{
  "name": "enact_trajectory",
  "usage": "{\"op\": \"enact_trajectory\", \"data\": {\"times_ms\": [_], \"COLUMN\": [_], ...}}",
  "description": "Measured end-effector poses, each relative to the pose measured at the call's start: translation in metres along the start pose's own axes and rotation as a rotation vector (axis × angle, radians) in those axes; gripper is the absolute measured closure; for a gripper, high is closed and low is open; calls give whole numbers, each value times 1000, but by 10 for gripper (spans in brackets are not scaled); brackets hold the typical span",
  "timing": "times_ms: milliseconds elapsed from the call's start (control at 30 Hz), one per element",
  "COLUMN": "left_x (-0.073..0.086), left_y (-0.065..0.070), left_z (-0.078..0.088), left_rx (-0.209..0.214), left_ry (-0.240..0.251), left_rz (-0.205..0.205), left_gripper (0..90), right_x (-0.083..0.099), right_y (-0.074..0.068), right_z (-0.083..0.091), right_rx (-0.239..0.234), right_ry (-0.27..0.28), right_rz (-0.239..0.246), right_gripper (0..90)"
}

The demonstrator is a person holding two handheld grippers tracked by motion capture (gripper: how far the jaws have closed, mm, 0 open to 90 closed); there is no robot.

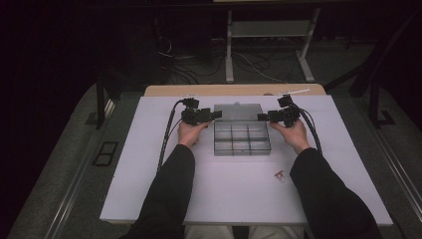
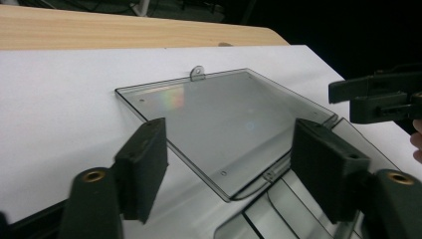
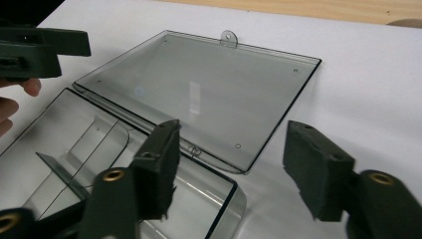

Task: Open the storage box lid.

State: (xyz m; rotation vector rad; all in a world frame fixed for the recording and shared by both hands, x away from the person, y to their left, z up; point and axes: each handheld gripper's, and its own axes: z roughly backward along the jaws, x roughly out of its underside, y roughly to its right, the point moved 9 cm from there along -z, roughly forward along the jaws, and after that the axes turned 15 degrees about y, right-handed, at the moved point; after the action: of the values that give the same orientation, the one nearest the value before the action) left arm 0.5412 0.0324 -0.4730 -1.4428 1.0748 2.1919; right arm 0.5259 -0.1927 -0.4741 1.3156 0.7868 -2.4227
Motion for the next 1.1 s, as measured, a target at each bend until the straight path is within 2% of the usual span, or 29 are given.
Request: {"op": "enact_trajectory", "data": {"times_ms": [100,233,567,600,633,667,1100], "left_x": [-2,-9,-21,-21,-22,-22,-29], "left_y": [3,6,19,20,21,22,35], "left_z": [3,9,26,28,30,32,59], "left_rx": [6,6,11,14,16,15,24], "left_ry": [-3,3,21,17,17,17,34], "left_rz": [-6,-22,-50,-55,-62,-64,-92], "left_gripper": [226,170,132,130,127,124,113], "right_x": [-2,-6,-12,-11,-11,-11,-3], "right_y": [-3,-7,-21,-22,-23,-24,-43], "right_z": [6,13,32,34,35,36,57], "right_rx": [-11,-18,-61,-60,-58,-54,-94], "right_ry": [2,6,25,20,18,13,6], "right_rz": [19,45,66,73,79,79,97], "right_gripper": [255,188,108,92,29,4,5]}}
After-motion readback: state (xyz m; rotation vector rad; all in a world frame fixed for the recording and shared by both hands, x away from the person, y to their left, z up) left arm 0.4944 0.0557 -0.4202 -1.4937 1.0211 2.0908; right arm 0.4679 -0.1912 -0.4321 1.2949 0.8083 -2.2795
